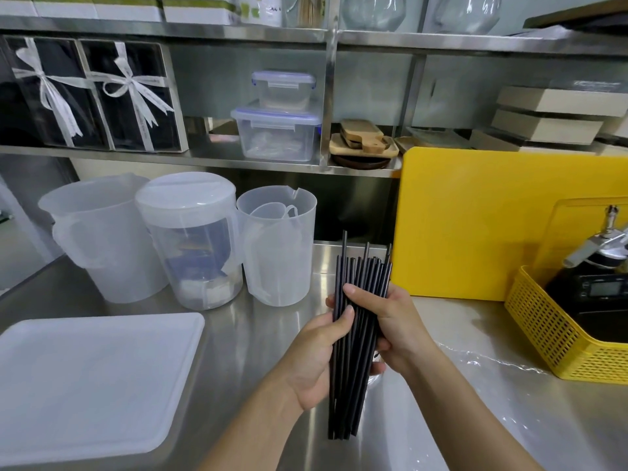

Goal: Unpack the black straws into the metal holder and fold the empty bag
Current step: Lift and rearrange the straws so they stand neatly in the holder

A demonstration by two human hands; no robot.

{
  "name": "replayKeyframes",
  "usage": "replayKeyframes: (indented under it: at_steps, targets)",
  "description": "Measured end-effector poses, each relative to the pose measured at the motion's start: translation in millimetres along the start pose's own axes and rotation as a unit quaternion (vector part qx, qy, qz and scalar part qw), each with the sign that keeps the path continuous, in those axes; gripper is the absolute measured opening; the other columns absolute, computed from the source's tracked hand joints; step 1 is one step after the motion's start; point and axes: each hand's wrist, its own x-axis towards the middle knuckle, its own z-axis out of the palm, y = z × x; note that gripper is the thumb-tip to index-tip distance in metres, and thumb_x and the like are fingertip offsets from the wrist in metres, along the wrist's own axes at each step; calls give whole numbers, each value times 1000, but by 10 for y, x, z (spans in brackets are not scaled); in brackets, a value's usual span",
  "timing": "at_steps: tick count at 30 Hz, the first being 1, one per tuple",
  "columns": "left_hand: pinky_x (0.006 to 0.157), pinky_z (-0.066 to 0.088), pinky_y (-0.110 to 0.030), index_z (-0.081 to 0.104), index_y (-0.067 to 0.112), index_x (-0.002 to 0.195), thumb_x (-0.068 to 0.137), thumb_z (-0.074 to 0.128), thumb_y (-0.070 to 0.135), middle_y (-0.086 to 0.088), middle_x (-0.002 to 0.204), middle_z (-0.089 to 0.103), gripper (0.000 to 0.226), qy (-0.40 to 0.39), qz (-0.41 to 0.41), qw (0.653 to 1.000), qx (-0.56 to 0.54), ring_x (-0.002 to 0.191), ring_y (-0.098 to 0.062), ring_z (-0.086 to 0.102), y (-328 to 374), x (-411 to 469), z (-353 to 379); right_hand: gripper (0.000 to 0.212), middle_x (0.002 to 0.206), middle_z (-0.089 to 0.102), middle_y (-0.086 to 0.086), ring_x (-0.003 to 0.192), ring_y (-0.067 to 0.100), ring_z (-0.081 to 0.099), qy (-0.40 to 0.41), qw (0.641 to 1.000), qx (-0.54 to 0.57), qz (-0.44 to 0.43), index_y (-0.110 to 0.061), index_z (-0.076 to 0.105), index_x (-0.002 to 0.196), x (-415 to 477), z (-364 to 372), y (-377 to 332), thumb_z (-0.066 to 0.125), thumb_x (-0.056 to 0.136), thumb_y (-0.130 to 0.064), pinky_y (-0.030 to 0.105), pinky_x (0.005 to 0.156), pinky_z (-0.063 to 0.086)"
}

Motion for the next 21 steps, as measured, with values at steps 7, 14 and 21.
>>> replayKeyframes:
  at_steps: [7, 14, 21]
  targets:
    - [59, 54, -32, 59, 4, 108, 88, 49, 23, -14, 77, 66, 29, -28, -30, 999, 11, 73, -22, 66, -20, 9, -92, 7, 79, 72, 16, 63, 24, 68, -30, 999, 18, 24, -2, 68, 80, -12, -28, 29, 70, 75, -7, 23, 41, 50]
    - [61, 55, -38, 56, 6, 115, 85, 48, 29, -14, 84, 66, 38, -37, -37, 997, -62, 75, -24, 67, -102, 27, -103, 3, 74, 72, 12, 62, 25, 65, -13, 999, 15, 34, -3, 70, 76, -3, -49, 82, 69, 77, -6, 36, 61, 40]
    - [64, 54, -40, 57, 7, 117, 86, 46, 30, -15, 83, 67, 40, -37, -30, 998, -49, 75, -24, 66, -147, 33, -137, 4, 79, 73, 12, 56, 27, 60, -4, 999, 0, 50, -5, 68, 80, -24, -34, 91, 70, 77, -8, 18, 30, 33]
